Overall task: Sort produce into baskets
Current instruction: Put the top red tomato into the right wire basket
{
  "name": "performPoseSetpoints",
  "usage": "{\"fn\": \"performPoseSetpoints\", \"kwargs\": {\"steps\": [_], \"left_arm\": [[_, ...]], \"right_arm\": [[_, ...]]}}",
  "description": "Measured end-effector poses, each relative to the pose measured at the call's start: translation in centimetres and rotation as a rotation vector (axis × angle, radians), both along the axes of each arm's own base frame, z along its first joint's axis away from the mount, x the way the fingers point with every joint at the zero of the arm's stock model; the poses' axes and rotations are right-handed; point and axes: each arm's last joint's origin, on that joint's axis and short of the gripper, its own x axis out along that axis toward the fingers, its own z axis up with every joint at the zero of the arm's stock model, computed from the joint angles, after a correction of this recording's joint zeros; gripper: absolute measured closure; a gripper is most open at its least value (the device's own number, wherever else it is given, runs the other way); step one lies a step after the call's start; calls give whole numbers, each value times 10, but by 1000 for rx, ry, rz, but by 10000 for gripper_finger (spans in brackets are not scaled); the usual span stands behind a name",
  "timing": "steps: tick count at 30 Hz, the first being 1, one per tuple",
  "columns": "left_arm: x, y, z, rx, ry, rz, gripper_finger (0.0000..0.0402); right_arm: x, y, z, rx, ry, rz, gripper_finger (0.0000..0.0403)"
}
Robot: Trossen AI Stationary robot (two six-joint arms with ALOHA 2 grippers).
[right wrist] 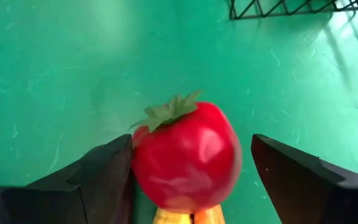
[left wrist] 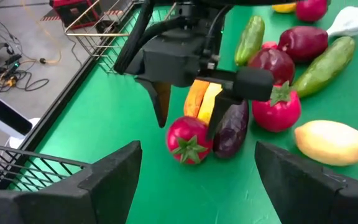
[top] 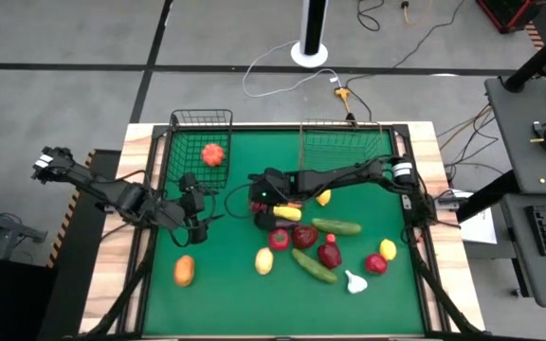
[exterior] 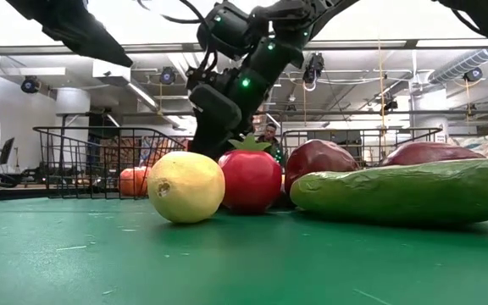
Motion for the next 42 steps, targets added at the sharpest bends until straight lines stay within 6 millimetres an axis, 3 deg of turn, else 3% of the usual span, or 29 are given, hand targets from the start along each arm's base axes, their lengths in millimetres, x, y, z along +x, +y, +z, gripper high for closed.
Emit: {"fn": "performPoseSetpoints", "kwargs": {"steps": [13, 21, 31, 36, 42], "left_arm": [[3, -1, 2, -15, -33, 0, 106], [3, -1, 2, -24, -37, 5, 106], [3, -1, 3, -33, -45, 9, 106], [4, -2, 3, -37, -53, 9, 106], [7, -3, 3, -44, -66, 7, 106]], "right_arm": [[4, -3, -12, 31, 8, 30, 164], [1, -2, 0, 10, -18, 55, 183], [-18, -2, 60, -38, -110, 52, 185], [-53, -8, 105, -182, -64, -84, 186], [-106, -29, 143, -285, 34, -355, 186]]}}
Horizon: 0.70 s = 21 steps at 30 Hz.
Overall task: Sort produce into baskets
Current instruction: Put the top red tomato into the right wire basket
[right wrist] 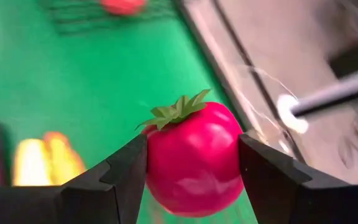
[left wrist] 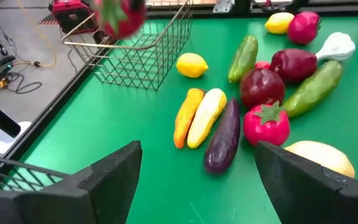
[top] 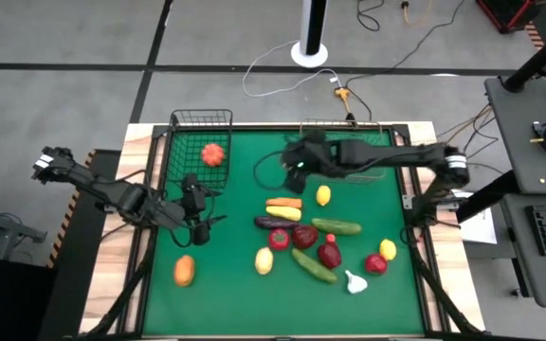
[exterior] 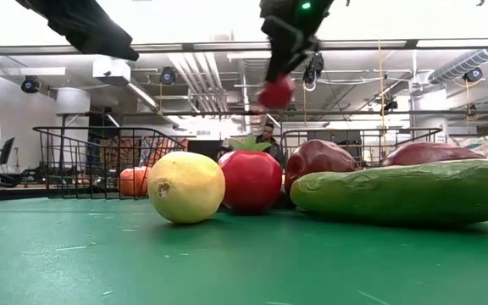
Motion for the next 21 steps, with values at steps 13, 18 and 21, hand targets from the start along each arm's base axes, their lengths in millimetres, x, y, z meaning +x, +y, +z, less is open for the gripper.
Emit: {"fn": "performPoseSetpoints", "kwargs": {"steps": [13, 18, 21], "left_arm": [[23, -11, -12, 52, 28, -73, 106], [30, -12, -18, 63, 50, -66, 106], [33, -11, -21, 68, 63, -61, 106]], "right_arm": [[-68, -79, -45, 146, 78, -463, 186], [-77, -96, -75, 216, 52, -503, 186], [-81, -100, -86, 219, 36, -523, 179]]}}
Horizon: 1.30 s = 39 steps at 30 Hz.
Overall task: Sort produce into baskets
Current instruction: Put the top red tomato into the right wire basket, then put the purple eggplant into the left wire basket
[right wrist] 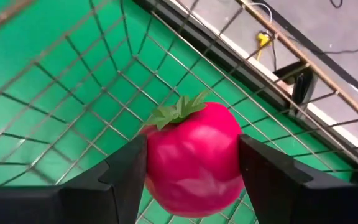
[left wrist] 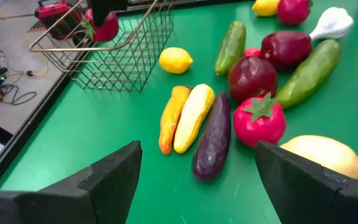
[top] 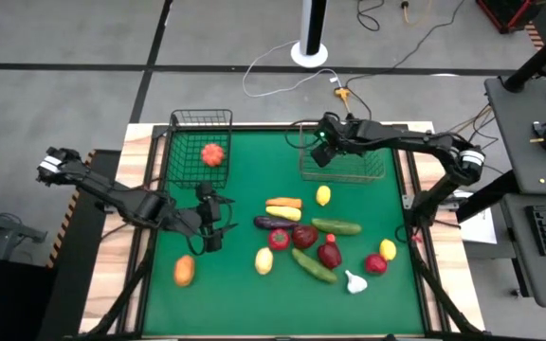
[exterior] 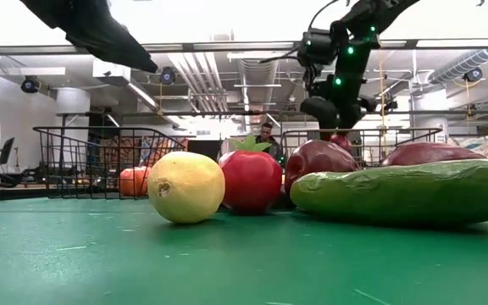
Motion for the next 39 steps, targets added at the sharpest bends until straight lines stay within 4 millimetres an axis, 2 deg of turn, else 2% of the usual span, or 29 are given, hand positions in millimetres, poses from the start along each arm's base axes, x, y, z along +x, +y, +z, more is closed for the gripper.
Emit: {"fn": "performPoseSetpoints", "kwargs": {"steps": [12, 20, 25, 30, 39], "left_arm": [[10, 2, -7, 11, 24, 3, 106], [26, 7, -18, -34, 55, -55, 106], [34, 7, -25, 25, 82, -111, 106], [50, 11, -34, 24, 83, -211, 106], [71, 25, -67, 46, 188, -241, 106]], "right_arm": [[-5, 1, -24, 7, -38, -57, 163], [-5, 1, -24, 11, -56, -78, 133], [-2, -1, -18, 0, -71, -71, 107], [2, 2, 2, -29, -133, -47, 87], [10, 28, 34, -55, -227, 60, 84]]}}
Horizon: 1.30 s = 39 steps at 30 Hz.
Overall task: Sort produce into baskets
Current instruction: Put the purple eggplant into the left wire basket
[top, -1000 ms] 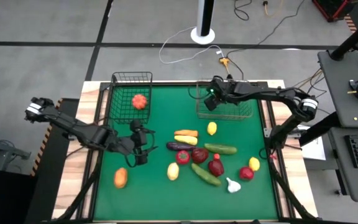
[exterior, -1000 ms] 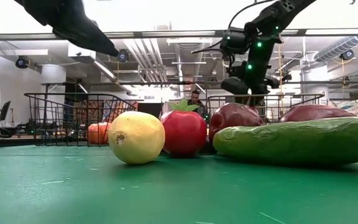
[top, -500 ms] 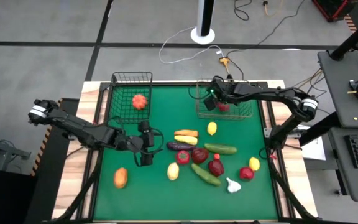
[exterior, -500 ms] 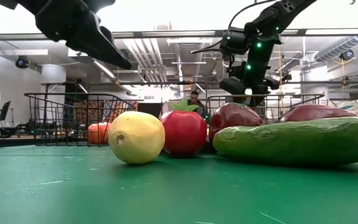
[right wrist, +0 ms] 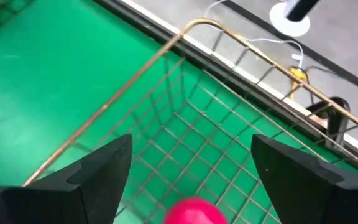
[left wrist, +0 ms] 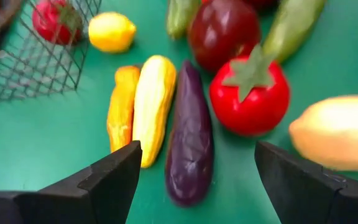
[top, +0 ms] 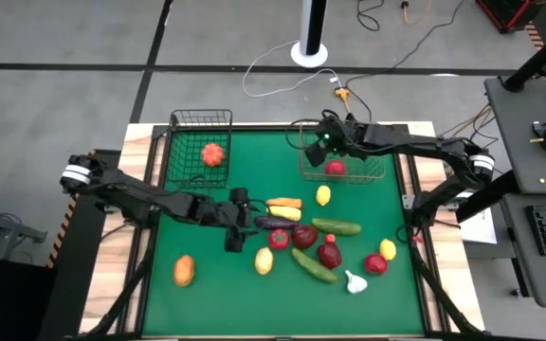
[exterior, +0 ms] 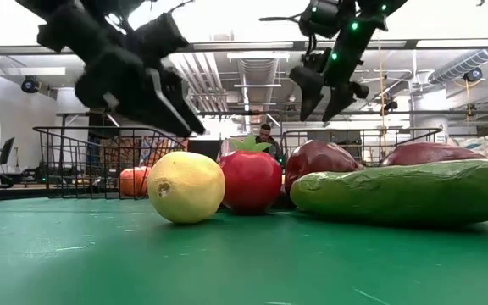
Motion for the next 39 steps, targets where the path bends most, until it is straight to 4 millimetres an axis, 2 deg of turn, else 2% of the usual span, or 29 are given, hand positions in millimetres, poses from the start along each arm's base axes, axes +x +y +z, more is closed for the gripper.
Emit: {"fn": "performPoseSetpoints", "kwargs": {"steps": [7, 15, 22, 29, 39], "left_arm": [[11, 4, -24, -9, 58, -14, 106], [18, 9, -45, -6, 110, 2, 106], [26, 10, -52, -14, 107, 15, 118], [33, 15, -61, -11, 140, 36, 150], [31, 15, -57, -15, 162, 53, 235]], "right_arm": [[3, 19, 9, -11, -29, 60, 85], [4, 32, 13, -9, -52, 90, 82], [5, 34, 13, -7, -53, 94, 87], [5, 35, 12, -7, -52, 97, 91], [7, 41, 10, -4, -49, 109, 99]]}}
